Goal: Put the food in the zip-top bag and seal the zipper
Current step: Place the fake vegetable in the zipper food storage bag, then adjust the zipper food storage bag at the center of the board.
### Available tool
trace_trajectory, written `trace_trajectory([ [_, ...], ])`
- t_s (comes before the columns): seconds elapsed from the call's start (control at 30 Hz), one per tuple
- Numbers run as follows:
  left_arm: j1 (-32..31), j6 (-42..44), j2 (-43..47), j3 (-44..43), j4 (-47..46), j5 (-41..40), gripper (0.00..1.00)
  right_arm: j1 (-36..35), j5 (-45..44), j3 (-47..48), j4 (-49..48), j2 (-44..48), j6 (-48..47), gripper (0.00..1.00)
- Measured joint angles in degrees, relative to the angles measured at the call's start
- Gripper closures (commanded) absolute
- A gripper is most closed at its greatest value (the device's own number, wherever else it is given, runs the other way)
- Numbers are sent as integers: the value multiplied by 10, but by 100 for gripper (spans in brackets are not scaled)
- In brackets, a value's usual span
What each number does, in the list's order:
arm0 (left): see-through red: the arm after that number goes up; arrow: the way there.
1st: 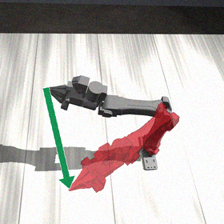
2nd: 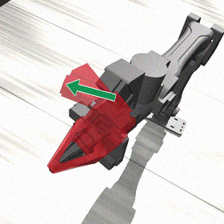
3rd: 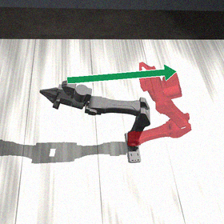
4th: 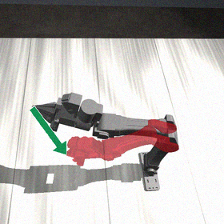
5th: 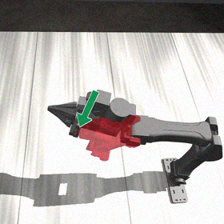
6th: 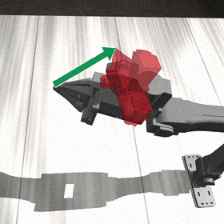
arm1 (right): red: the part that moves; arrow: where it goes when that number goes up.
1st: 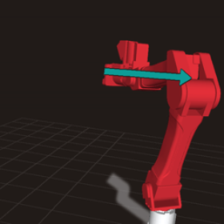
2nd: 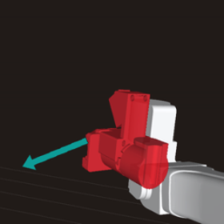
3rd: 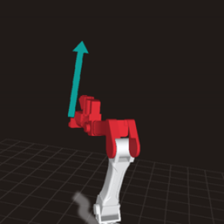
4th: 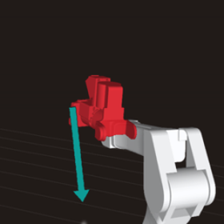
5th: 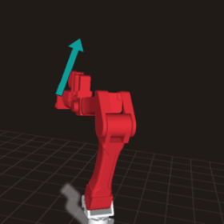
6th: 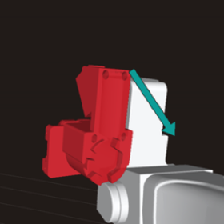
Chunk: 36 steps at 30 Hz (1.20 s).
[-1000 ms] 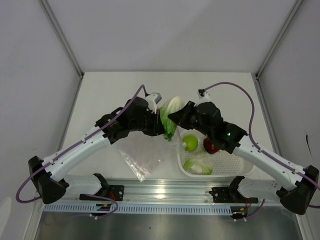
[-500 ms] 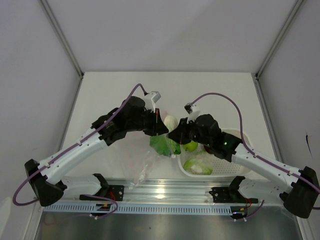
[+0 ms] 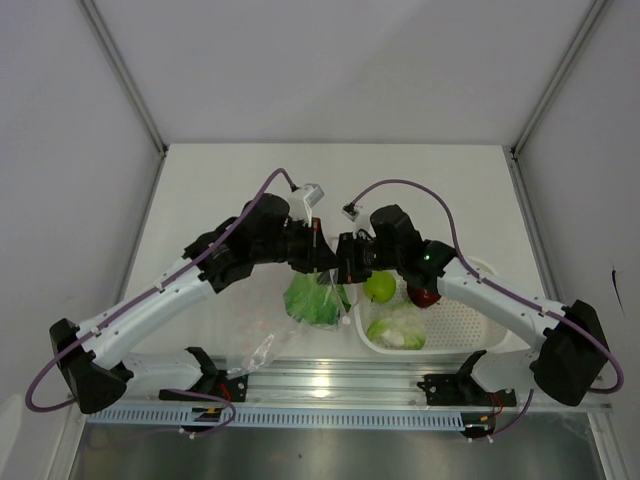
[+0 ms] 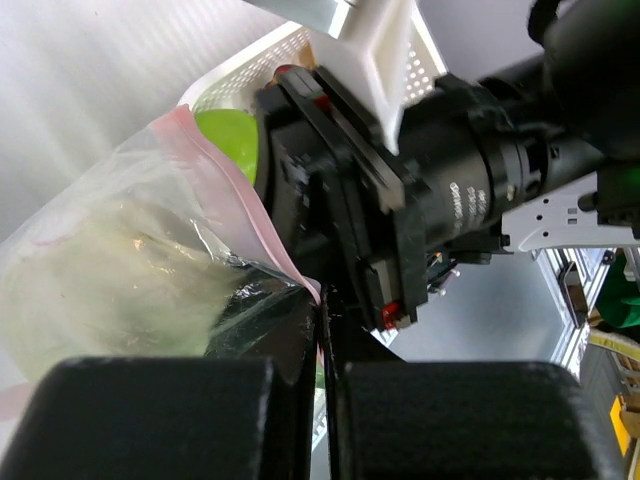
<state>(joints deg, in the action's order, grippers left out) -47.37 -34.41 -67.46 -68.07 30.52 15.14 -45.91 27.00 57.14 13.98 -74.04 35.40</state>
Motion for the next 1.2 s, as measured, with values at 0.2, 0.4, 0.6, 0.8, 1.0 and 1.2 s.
trace_trajectory([
  [0.2,0,0,8,20,-4,3,100,25,17,5,-1,-29,42,51],
  [0.4,1,3,30,27,1,-7,99,30,-17,31,23,-40,45,22],
  [0.6,2,4,34,28,0,-14,99,28,-46,63,94,-18,22,23],
  [0.8,7,4,33,28,-7,-12,99,42,-87,110,206,39,-5,28],
  [1.0,10,4,28,38,-7,-12,99,82,-121,154,264,100,-33,31],
  [1.2,11,4,20,38,-8,-7,99,86,-125,151,278,115,-41,37],
])
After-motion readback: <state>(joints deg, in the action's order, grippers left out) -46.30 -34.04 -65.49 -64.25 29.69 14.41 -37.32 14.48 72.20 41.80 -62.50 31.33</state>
